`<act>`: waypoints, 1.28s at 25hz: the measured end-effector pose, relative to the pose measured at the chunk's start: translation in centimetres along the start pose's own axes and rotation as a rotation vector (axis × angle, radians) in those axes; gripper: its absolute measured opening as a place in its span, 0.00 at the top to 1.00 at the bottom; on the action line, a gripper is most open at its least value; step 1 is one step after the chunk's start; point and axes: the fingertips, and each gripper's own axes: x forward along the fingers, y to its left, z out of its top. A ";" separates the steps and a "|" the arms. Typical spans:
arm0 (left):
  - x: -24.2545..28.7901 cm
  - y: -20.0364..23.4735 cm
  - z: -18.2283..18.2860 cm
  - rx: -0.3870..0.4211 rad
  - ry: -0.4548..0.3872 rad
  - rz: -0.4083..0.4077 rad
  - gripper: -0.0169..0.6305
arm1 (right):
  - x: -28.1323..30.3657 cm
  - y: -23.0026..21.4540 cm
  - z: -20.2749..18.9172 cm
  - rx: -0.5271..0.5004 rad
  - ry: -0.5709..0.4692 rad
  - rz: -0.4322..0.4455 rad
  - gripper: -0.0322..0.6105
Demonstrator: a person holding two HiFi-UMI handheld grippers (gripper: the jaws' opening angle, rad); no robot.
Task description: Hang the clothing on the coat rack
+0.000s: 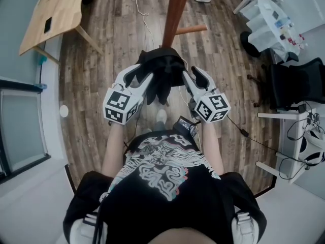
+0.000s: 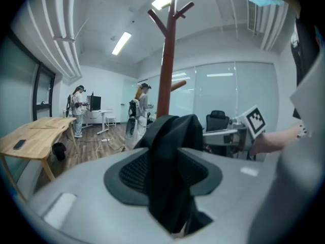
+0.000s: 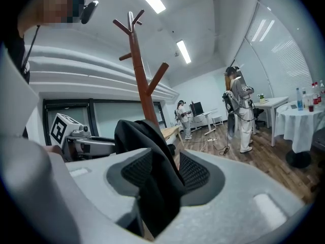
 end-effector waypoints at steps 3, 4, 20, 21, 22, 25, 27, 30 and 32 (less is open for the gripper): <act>-1.0 0.0 0.1 0.002 -0.027 0.012 0.76 | -0.5 0.8 0.0 -0.010 -0.010 -0.003 0.70; -1.4 0.0 0.1 0.001 -0.037 0.019 0.77 | -0.8 1.1 0.0 -0.013 -0.013 -0.002 0.70; -10.4 -4.2 1.3 0.037 -0.173 0.011 0.99 | -6.3 8.7 0.3 -0.113 -0.073 -0.029 0.95; -11.0 -4.5 1.1 0.043 -0.168 0.018 0.99 | -6.8 9.4 0.3 -0.120 -0.074 -0.029 0.95; -11.6 -4.8 1.0 0.044 -0.171 0.024 0.99 | -7.3 10.1 0.3 -0.124 -0.079 -0.029 0.95; -13.5 -5.9 1.2 0.050 -0.187 0.031 0.99 | -9.0 11.8 0.3 -0.129 -0.094 -0.034 0.95; -14.7 -6.8 1.0 0.065 -0.188 0.034 0.99 | -10.4 12.7 0.2 -0.117 -0.102 -0.042 0.95; -16.6 -8.0 1.1 0.030 -0.225 0.024 0.99 | -12.1 14.0 0.1 -0.096 -0.117 -0.047 0.95; -17.7 -8.6 1.2 -0.001 -0.252 0.020 0.99 | -13.0 14.9 0.0 -0.118 -0.115 -0.047 0.95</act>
